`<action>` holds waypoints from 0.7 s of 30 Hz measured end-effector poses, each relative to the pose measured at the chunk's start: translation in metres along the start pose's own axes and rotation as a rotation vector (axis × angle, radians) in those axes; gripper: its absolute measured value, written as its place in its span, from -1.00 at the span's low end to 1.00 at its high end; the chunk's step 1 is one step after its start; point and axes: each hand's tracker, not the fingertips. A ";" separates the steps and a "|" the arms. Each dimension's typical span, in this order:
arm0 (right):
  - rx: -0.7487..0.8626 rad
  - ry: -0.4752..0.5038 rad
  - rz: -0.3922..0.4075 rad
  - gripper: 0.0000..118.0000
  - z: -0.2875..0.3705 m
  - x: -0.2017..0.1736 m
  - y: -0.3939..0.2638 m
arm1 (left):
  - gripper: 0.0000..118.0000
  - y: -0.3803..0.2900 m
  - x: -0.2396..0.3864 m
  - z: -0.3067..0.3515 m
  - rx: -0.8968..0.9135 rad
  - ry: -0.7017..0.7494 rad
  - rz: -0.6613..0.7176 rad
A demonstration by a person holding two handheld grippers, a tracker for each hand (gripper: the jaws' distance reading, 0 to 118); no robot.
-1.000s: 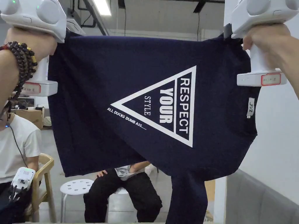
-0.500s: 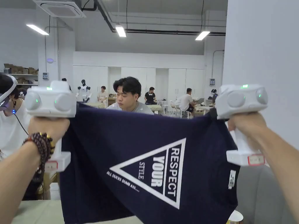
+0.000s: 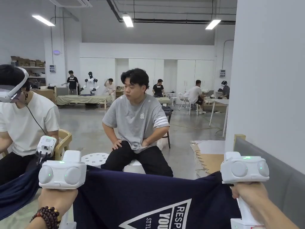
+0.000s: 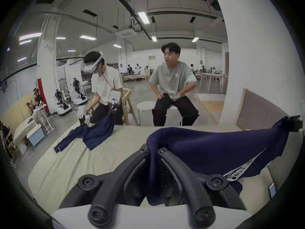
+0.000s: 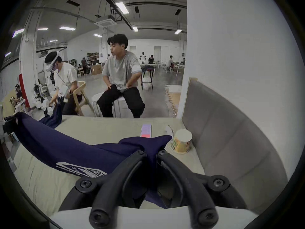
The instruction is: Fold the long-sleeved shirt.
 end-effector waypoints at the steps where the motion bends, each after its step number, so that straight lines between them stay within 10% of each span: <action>1: -0.011 0.001 -0.002 -0.88 0.003 0.000 -0.008 | -0.85 -0.007 0.000 0.003 0.000 0.001 -0.011; 21: -0.131 0.123 0.044 -0.88 0.133 0.004 -0.271 | -0.85 -0.260 -0.042 0.143 -0.086 -0.010 -0.049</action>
